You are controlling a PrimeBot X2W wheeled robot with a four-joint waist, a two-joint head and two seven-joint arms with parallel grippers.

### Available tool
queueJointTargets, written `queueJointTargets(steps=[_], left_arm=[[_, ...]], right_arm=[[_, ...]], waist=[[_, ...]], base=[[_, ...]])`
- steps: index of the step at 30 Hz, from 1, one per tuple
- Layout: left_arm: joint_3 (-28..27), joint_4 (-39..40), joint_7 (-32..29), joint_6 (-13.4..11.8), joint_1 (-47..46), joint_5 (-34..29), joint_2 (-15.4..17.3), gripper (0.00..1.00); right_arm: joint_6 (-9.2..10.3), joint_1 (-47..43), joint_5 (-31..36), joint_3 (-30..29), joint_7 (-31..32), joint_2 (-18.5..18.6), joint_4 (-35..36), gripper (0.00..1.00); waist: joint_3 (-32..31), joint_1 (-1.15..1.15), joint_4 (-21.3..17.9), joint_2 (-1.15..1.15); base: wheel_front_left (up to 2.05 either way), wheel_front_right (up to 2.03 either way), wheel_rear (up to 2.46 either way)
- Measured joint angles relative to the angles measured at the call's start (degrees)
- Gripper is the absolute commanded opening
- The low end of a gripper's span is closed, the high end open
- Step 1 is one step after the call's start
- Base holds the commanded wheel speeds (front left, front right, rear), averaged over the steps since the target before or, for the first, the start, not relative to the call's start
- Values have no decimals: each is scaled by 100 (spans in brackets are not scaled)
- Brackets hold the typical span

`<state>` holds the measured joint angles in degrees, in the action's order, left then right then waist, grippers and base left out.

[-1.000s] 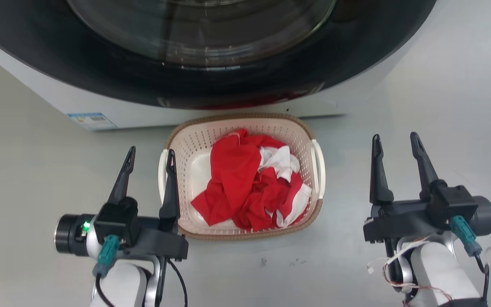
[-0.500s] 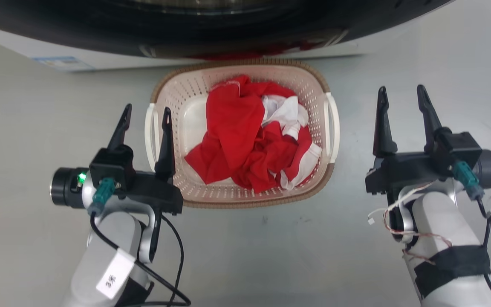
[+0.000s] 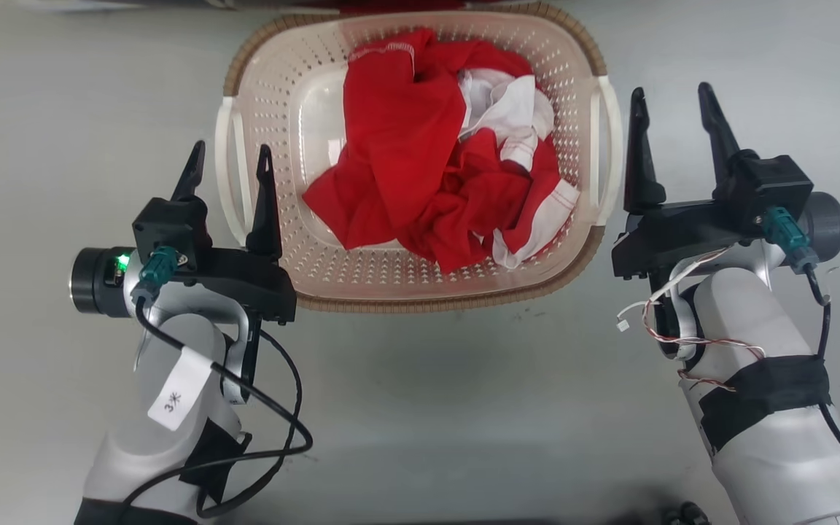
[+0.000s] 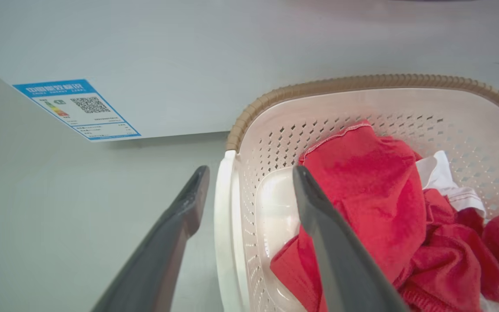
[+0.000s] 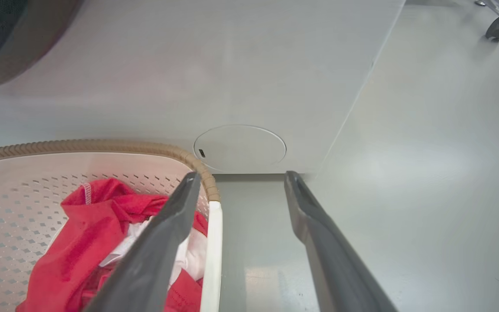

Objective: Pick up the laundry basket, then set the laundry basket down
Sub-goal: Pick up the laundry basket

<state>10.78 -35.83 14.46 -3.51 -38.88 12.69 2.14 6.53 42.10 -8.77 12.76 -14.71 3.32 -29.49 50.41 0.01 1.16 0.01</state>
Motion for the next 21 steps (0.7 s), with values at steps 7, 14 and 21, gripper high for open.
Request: queueJointTargets(steps=[7,14,21], left_arm=[[-55,-520,1,9,-233,26,7,100],[-103,-938,1,49,-473,35,70,100],[-68,-1355,1,57,-717,34,82,100]], right_arm=[[0,129,-258,249,0,12,-297,100],[0,354,-445,526,0,23,-487,100],[1,447,-694,764,0,29,-881,100]], waist=[[304,-1,13,0],[441,-2,13,-1],[549,-2,16,-1]], base=[[0,0,0],[0,0,0],[0,0,0]])
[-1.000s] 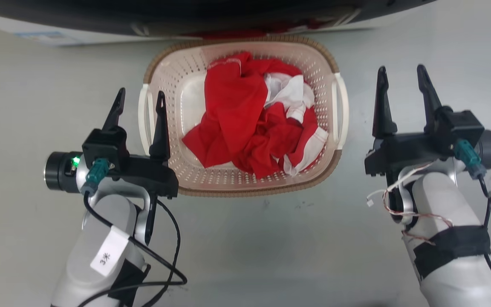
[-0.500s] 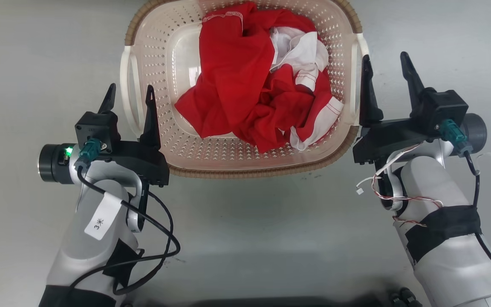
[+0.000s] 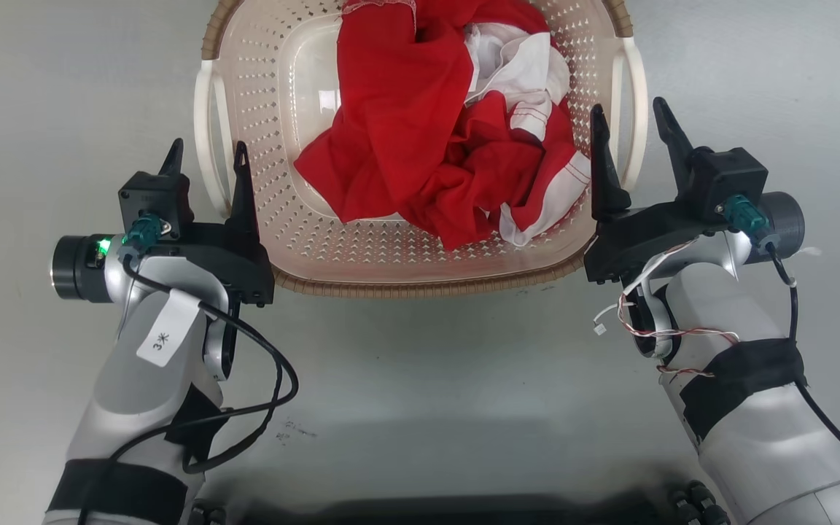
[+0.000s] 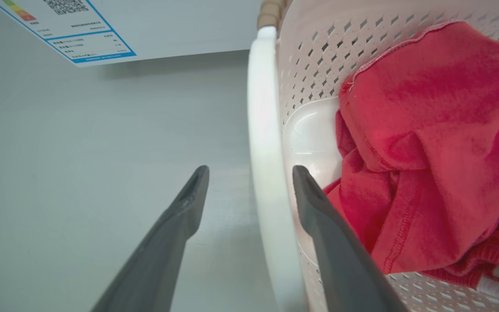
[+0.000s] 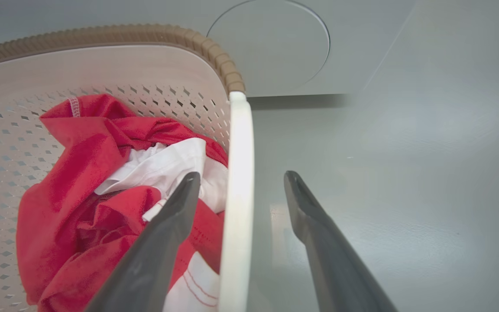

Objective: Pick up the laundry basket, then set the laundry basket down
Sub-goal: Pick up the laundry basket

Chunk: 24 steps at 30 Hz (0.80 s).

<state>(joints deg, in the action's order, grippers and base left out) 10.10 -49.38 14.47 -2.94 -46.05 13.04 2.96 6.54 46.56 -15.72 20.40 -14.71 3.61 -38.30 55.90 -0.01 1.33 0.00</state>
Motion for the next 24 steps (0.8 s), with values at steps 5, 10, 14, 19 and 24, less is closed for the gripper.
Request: queueJointTargets(steps=[5,10,14,19,24], left_arm=[[32,-240,0,2,-222,0,-40,100],[45,-514,0,1,-407,1,-78,100],[79,-641,0,-1,-487,12,-93,100],[129,-855,0,0,-604,30,-119,100],[186,-1039,0,2,-704,44,-141,100]], right_arm=[[2,170,-219,124,0,0,-213,100],[9,250,-371,234,0,3,-445,100],[22,338,-536,294,0,5,-558,100],[51,513,-711,422,0,9,-727,100],[52,675,-889,544,0,12,-989,100]], waist=[[32,0,29,0],[42,0,60,0],[39,0,74,0],[30,0,95,0],[18,0,119,0]], base=[[0,0,0],[0,0,0],[0,0,0],[0,0,0],[0,0,0]])
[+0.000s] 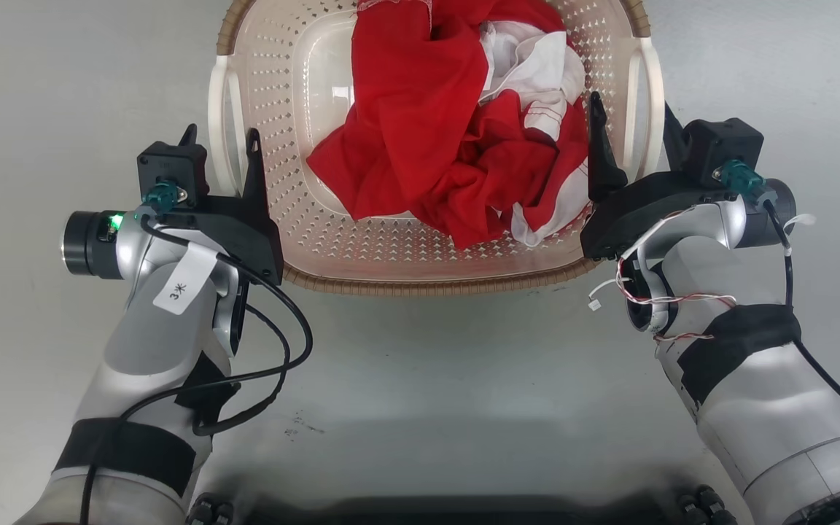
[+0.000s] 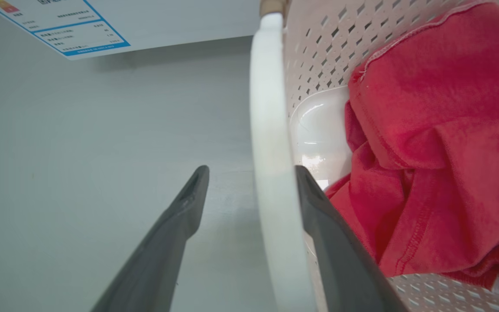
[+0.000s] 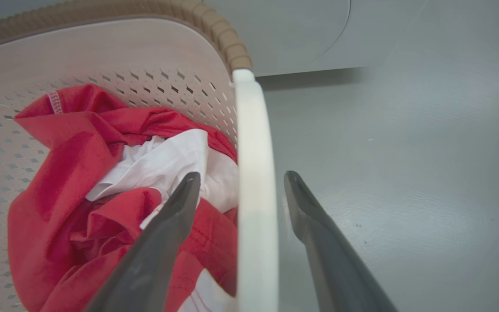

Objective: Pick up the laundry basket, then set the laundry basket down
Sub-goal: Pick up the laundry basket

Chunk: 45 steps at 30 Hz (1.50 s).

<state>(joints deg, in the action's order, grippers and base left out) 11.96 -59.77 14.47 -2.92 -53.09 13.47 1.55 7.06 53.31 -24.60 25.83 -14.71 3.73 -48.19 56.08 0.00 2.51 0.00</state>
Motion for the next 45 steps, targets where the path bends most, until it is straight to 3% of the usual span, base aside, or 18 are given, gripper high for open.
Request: queueJointTargets(steps=[15,19,21,23,24,26,28,29,30,45], left_arm=[[203,-405,0,42,-207,118,-14,100],[339,-435,0,42,-218,224,-9,99],[386,-448,-1,42,-223,323,-10,80],[434,-466,-1,42,-229,355,-9,58],[472,-472,-1,42,-233,368,-9,49],[524,-483,-1,41,-264,411,-14,40],[565,-483,-1,41,-293,443,-13,26],[584,-485,-1,41,-294,464,-12,17],[604,-488,-1,41,-294,472,-8,2],[1163,-481,-26,-20,-257,961,23,0]], right_arm=[[7,264,-494,424,0,5,-411,100],[7,268,-628,546,0,5,-448,93],[7,280,-724,597,0,5,-478,78],[7,313,-779,633,0,5,-539,51],[7,339,-791,645,0,5,-568,45],[8,373,-860,668,0,5,-590,36],[8,375,-884,702,0,5,-625,12],[8,375,-917,719,0,5,-643,2],[8,378,-936,744,0,7,-665,0],[48,383,-1474,1203,1,33,-925,0]], waist=[[-35,0,53,0],[-51,0,32,0],[-59,0,18,0],[-65,0,3,0],[-68,0,-4,0],[-75,0,-20,0],[-83,0,-36,0],[-88,0,-43,0],[-94,0,-50,0],[-337,0,-128,0]], base=[[0,0,0],[0,0,0],[0,0,0],[0,0,0],[0,0,0],[0,0,0],[0,0,0],[0,0,0],[0,0,0],[0,0,0]])
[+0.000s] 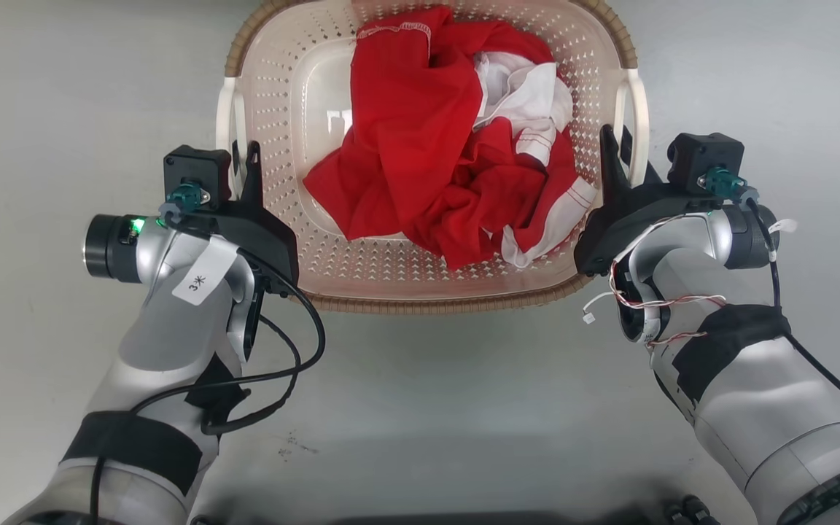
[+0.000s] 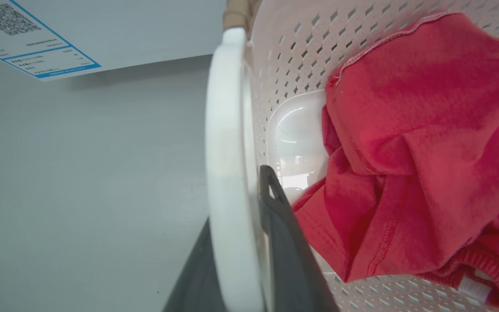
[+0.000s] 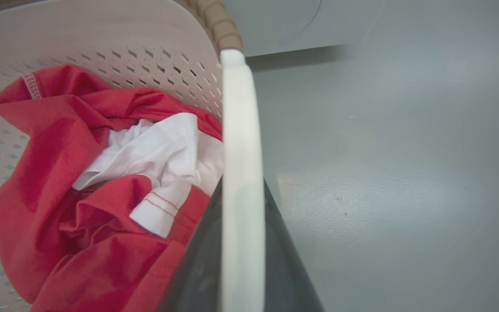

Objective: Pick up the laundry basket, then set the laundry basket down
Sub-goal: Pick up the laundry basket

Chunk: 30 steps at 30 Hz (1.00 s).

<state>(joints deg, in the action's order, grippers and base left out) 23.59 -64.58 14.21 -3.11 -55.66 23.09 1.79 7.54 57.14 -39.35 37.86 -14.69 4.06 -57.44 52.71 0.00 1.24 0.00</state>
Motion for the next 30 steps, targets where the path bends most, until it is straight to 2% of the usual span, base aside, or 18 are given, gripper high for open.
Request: queueJointTargets(steps=[15,30], left_arm=[[634,31,-182,-116,499,520,47,0],[1211,-14,-686,-142,1306,989,54,0]], right_arm=[[2,-276,-420,603,134,33,-185,0],[3,-1095,-916,1191,753,26,-354,0]], waist=[[-691,0,-41,0],[-1836,-1,-39,0]], base=[[0,0,0],[0,0,0]])
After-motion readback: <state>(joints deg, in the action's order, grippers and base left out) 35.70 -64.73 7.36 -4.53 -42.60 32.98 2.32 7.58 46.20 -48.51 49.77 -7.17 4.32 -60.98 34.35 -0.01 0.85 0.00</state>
